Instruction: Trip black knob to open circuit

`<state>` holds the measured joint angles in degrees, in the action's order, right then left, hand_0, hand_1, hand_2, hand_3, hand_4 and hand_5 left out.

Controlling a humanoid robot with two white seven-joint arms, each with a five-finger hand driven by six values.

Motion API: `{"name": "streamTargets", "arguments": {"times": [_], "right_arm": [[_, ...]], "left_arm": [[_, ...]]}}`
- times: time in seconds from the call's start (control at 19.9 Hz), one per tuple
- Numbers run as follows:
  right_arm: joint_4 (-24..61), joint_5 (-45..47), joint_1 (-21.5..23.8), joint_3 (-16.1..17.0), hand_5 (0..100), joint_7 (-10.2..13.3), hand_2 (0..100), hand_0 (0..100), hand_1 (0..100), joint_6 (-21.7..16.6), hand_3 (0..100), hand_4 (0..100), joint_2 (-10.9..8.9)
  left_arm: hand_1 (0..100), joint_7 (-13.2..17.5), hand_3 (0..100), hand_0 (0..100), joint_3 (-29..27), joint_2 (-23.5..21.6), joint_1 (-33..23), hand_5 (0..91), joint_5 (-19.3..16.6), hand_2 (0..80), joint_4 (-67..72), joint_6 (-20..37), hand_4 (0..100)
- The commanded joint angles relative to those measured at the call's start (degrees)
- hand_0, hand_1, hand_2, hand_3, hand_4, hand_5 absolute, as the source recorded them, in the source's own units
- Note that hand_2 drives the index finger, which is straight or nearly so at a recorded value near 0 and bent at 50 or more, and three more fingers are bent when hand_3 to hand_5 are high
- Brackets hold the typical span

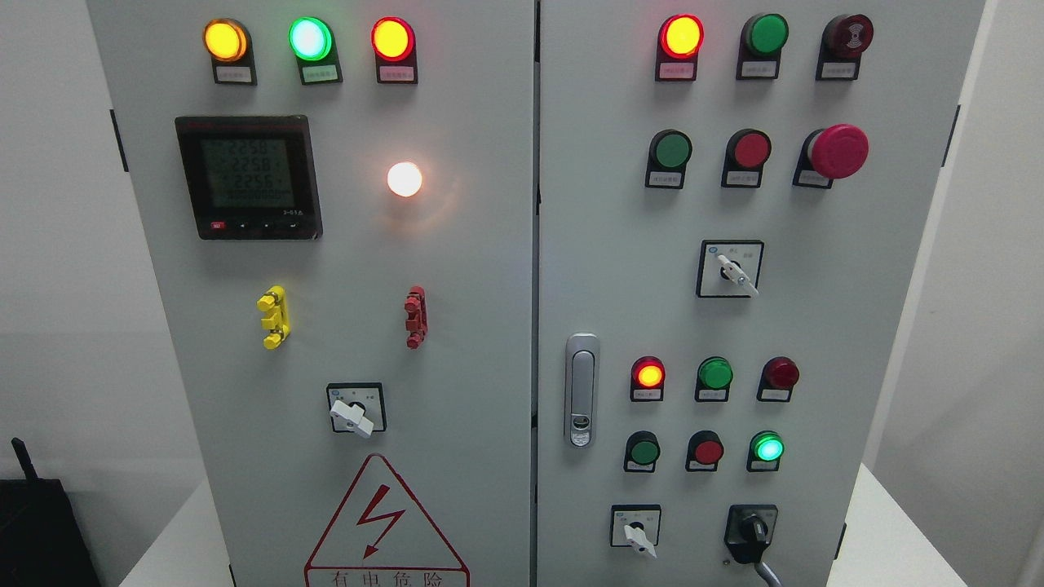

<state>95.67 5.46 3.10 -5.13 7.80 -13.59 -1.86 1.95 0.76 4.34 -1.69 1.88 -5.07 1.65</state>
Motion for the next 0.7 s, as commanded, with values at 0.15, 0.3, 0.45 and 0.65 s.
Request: {"name": "streamTargets", "arguments": {"times": [0.15,0.3,0.45,0.65], "right_arm": [[2.24,0.07,0.59,0.82,90,-0.25,0,100,100,-1.0,100,100,-0.16],[4.69,0.07,2.78,0.65,91,-0.16,0,100,100,-1.0,100,100,-0.16],[8.21,0.07,5.94,0.56,93,-0.16,0,100,100,-1.0,100,100,-0.16],[10.06,0.07,8.67,0.56,87,-0.16,0,89,70,-2.23,98,90,0.28]], "left_arm": [[39,-0.02,0,12,-0.05,0.05,0.02,0.0,0.14,0.0,0.06,0.02,0],[39,-0.02,0,12,-0.05,0.05,0.02,0.0,0.14,0.0,0.06,-0.07,0],[39,-0.02,0,12,-0.05,0.05,0.02,0.0,0.14,0.0,0.06,-0.07,0],[39,-0.02,0,12,-0.05,0.05,0.02,0.0,0.14,0.0,0.06,0.02,0]]}}
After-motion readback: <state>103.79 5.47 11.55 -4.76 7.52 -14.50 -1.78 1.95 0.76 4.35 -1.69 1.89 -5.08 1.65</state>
